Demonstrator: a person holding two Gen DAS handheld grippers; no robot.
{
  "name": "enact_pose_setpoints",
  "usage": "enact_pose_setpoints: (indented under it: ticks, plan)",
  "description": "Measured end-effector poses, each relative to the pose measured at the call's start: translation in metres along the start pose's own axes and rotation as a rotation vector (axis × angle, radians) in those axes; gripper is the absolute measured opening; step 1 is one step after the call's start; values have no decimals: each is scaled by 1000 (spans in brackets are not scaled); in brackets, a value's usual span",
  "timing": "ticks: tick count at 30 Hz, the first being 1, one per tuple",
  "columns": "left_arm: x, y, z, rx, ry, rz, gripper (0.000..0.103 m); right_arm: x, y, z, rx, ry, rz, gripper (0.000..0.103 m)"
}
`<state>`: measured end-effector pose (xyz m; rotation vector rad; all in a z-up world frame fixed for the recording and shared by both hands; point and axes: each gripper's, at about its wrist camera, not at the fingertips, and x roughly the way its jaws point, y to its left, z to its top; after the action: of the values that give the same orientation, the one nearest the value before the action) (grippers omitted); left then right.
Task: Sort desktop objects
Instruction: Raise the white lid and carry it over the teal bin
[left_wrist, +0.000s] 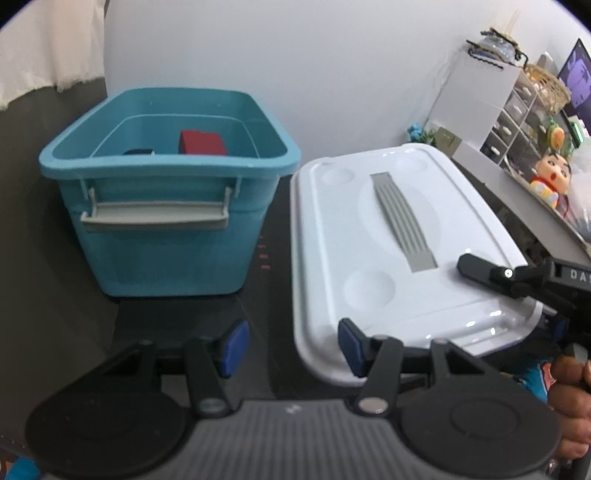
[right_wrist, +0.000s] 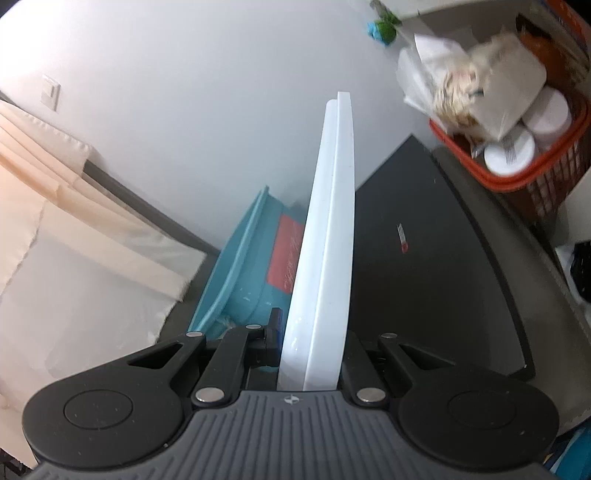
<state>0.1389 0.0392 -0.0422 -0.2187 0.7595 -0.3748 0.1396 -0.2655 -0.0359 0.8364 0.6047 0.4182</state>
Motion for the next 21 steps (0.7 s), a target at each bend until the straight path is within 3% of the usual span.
enact_pose_setpoints:
  ticks: [8, 21]
  plan:
    - [-10, -1, 3, 19, -25, 10, 57, -16, 12, 10, -62, -71, 14, 9]
    - [-14, -6, 12, 21, -62, 14, 57, -21, 17, 26, -18, -125, 117, 9]
